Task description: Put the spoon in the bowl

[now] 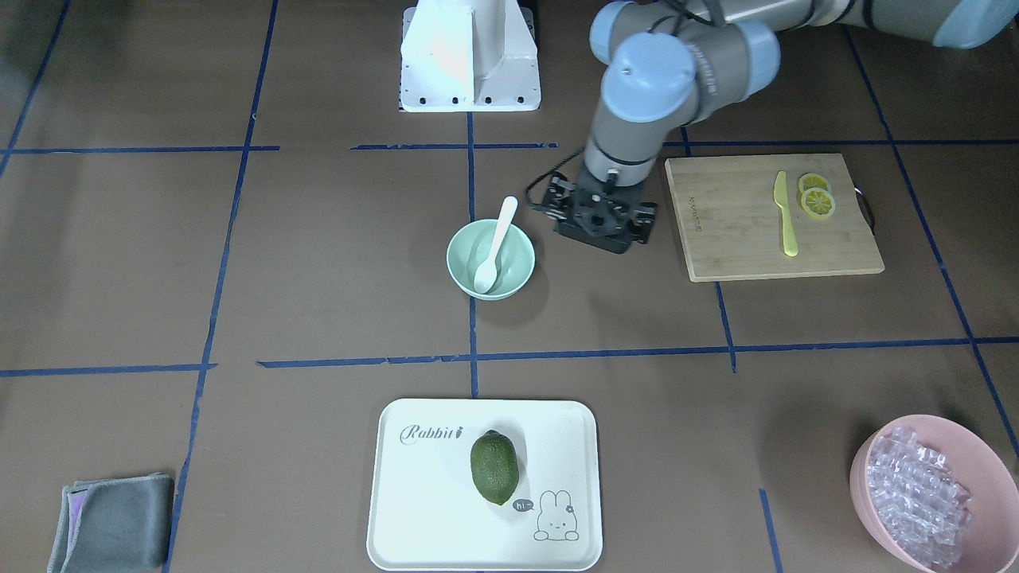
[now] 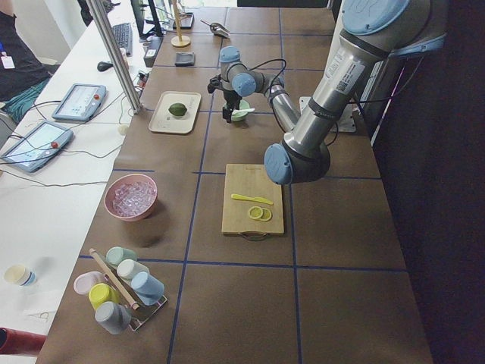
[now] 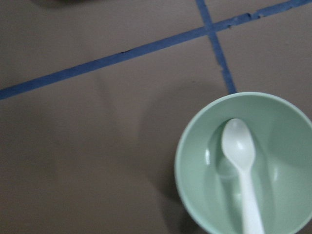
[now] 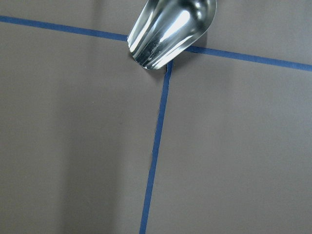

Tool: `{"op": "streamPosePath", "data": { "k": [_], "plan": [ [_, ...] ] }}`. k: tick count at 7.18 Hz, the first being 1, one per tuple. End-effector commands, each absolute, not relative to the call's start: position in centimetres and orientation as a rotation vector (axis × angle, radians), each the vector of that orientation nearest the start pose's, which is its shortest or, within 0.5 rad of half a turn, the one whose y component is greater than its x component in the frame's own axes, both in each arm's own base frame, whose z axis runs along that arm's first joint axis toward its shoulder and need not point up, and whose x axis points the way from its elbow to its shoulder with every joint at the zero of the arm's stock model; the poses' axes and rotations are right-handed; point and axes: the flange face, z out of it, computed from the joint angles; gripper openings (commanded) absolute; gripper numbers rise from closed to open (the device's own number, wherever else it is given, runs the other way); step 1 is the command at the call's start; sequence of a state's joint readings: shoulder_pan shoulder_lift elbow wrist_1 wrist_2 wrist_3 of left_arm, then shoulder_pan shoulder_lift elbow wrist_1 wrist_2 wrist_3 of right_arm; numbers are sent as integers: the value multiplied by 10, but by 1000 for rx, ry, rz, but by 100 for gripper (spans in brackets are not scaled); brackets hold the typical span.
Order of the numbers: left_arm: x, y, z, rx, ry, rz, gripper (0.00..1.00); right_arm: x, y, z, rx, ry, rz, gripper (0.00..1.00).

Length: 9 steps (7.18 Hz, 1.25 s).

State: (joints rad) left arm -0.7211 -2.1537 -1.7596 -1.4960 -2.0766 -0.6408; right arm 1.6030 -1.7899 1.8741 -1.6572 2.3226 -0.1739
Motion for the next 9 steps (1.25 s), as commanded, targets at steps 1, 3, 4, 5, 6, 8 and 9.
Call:
{"op": "streamPosePath", "data": {
  "k": [1,3,4,5,6,8,9],
  "plan": [
    [305,-535,323,156,826,393,99,78,-394,618,73,-752,-133,99],
    [183,-566,402,185,755,349,100,78,-394,619,71,-749,-132,99],
    [112,-578,444,188,767,348,100,78,-394,618,72,-752,-130,99],
    [40,-577,497,131,841,216,100,78,-395,618,71,-752,-127,99],
    [-6,-566,532,121,868,169,100,77,-395,619,66,-749,-126,99],
    [-39,-473,662,45,855,102,100,77,-396,621,64,-751,-124,99],
    [-40,-475,661,141,846,131,100,77,-396,621,65,-751,-124,99]
  ]
}}
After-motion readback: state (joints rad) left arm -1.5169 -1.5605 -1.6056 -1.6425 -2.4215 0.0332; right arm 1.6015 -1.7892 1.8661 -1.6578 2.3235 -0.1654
